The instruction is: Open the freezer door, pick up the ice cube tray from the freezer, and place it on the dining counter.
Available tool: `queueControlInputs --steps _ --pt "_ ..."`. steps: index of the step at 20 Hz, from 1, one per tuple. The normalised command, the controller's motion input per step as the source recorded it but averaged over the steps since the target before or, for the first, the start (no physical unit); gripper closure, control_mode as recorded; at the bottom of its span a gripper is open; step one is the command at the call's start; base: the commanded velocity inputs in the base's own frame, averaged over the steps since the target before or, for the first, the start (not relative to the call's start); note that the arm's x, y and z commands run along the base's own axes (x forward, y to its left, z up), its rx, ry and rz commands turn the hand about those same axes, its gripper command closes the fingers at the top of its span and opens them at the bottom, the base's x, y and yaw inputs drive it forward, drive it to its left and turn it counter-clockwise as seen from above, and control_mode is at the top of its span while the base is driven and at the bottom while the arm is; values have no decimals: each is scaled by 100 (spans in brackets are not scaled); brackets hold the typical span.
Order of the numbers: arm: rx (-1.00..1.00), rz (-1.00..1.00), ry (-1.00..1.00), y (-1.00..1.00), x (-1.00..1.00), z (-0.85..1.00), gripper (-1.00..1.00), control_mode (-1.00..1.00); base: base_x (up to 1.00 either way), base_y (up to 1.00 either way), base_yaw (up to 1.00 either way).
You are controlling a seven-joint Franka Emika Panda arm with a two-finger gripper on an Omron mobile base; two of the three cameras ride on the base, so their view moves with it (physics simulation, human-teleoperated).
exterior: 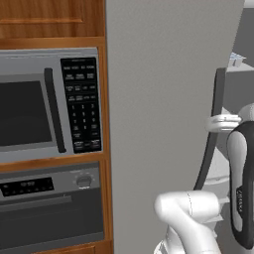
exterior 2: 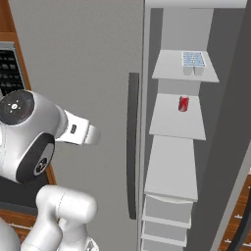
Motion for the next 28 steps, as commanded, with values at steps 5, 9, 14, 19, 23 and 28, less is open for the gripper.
queueControlInputs --steps 5,9,14,19,23,28 --pt "-8 4 7 60 -35 0 -100 -100 0 0 0" --pt "-6 0 9 29 0 0 -100 -100 0 0 0" --pt "-1 0 7 2 0 0 -100 -100 0 0 0" --pt "0 0 0 0 0 0 -100 -100 0 0 0" --pt "0 0 0 0 0 0 -100 100 0 0 0" --pt "0 0 0 0 0 0 -100 100 0 -61 0"
